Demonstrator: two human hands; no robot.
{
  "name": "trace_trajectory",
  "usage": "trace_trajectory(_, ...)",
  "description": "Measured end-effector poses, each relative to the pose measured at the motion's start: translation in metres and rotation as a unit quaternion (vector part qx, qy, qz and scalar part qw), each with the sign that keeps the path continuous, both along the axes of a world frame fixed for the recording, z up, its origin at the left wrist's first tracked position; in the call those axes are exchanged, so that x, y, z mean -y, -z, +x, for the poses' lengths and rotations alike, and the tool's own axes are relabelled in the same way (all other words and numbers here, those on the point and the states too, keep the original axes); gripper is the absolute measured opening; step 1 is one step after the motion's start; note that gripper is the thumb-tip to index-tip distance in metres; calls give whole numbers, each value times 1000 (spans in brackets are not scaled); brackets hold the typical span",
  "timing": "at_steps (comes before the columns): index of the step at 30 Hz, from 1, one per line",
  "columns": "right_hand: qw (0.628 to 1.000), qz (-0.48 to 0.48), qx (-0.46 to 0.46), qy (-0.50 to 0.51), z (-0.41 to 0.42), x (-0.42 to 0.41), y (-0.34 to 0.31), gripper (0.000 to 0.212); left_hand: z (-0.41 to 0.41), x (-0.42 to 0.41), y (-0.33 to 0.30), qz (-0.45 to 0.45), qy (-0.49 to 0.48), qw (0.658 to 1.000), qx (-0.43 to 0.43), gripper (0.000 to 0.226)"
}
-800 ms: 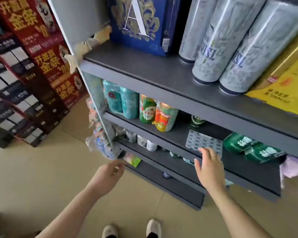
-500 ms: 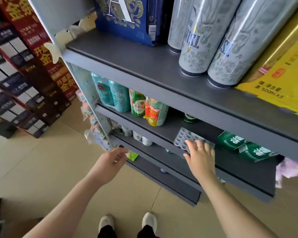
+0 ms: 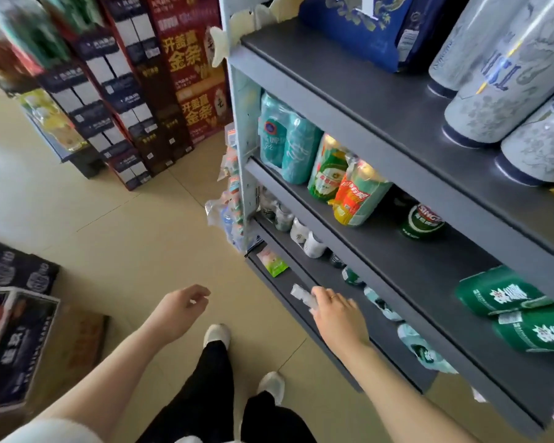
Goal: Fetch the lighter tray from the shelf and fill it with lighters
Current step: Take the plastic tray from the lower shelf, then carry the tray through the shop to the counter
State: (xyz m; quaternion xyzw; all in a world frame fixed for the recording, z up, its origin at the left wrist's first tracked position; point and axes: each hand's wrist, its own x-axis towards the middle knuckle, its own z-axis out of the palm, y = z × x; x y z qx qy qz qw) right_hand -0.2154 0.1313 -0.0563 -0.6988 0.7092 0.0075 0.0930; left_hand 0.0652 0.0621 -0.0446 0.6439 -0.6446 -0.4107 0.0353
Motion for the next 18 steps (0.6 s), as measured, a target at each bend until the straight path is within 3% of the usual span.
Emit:
trace_trajectory(2,996,70,50,7,18,23,0,27,26,-5,6,8,-44,999,15,20)
trace_trajectory(9,977,138,137,-83,121,124,-18,20,117,-17,21,37,-189,980,47,21)
trace_trajectory(13,968,135,142,-159,190,181,-26,19,167,-4,29,45,-247,967,48,21)
trace_trajectory(18,963,158,128,-176,268,259,-22,18,232,47,30,46,-283,957,38,21)
